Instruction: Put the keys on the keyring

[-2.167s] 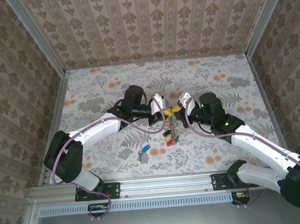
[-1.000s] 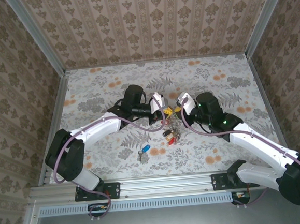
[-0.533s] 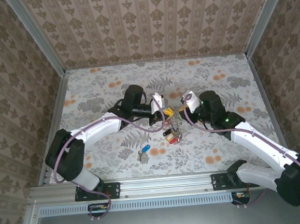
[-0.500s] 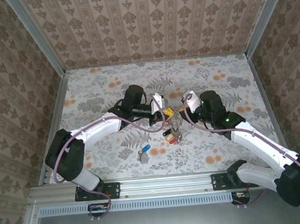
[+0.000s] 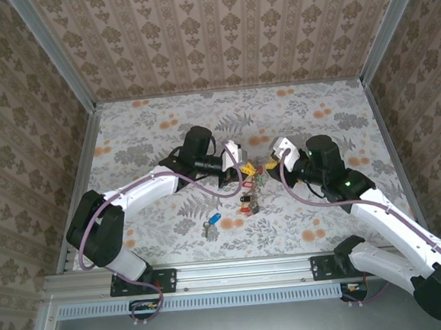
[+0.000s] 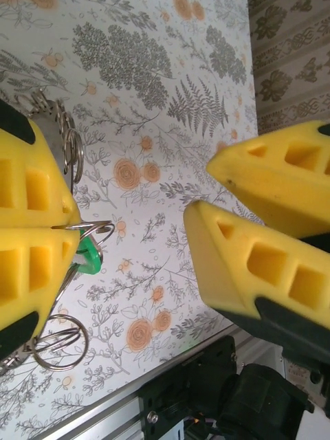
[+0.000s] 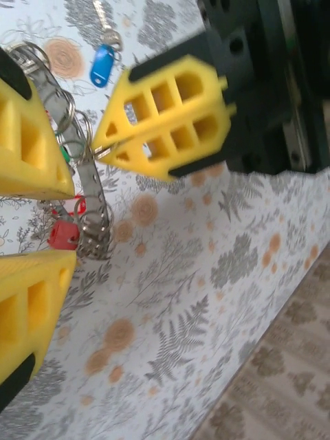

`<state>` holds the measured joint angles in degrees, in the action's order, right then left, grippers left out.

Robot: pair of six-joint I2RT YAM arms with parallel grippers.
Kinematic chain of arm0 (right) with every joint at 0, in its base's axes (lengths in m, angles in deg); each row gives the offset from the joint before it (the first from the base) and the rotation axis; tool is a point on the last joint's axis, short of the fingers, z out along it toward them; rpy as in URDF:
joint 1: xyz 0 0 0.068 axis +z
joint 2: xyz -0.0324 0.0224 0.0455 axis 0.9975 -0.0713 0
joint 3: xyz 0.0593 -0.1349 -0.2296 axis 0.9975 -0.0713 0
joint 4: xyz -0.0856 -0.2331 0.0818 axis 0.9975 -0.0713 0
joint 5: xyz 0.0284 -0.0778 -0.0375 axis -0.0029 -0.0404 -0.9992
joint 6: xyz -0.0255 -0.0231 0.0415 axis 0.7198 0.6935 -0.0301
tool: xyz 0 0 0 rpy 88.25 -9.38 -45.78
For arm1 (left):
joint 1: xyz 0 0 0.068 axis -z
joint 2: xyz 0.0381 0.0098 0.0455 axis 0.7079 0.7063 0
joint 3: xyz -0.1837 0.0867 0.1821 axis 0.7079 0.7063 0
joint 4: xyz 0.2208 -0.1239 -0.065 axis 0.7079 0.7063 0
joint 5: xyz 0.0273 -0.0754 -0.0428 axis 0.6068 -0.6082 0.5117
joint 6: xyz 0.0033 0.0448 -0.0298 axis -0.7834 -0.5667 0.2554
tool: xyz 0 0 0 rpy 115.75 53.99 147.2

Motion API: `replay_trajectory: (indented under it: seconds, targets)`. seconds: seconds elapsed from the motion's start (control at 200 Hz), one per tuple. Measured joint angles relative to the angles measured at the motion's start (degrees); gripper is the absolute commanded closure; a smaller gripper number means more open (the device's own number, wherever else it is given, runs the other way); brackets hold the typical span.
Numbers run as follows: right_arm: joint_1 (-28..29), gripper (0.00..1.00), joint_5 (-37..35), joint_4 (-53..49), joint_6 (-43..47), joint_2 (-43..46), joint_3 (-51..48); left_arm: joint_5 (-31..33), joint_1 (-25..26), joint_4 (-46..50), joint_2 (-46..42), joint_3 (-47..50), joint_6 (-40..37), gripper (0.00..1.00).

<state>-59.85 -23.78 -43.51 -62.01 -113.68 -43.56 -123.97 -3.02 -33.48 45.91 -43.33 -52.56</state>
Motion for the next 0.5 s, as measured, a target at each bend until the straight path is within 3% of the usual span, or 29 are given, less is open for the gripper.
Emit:
replay_trajectory:
  seconds: [0.27, 0.5]
  targets:
    - [0.0, 0.74, 7.3, -0.3, 4.8, -2.4, 0.0, -0.6, 0.3, 2.2, 0.0, -0.3, -1.0, 1.00]
    - [0.0, 0.75, 9.3, -0.2, 5.7, -4.1, 0.0, -1.4, 0.3, 2.6, -0.1, -0.3, -1.0, 1.00]
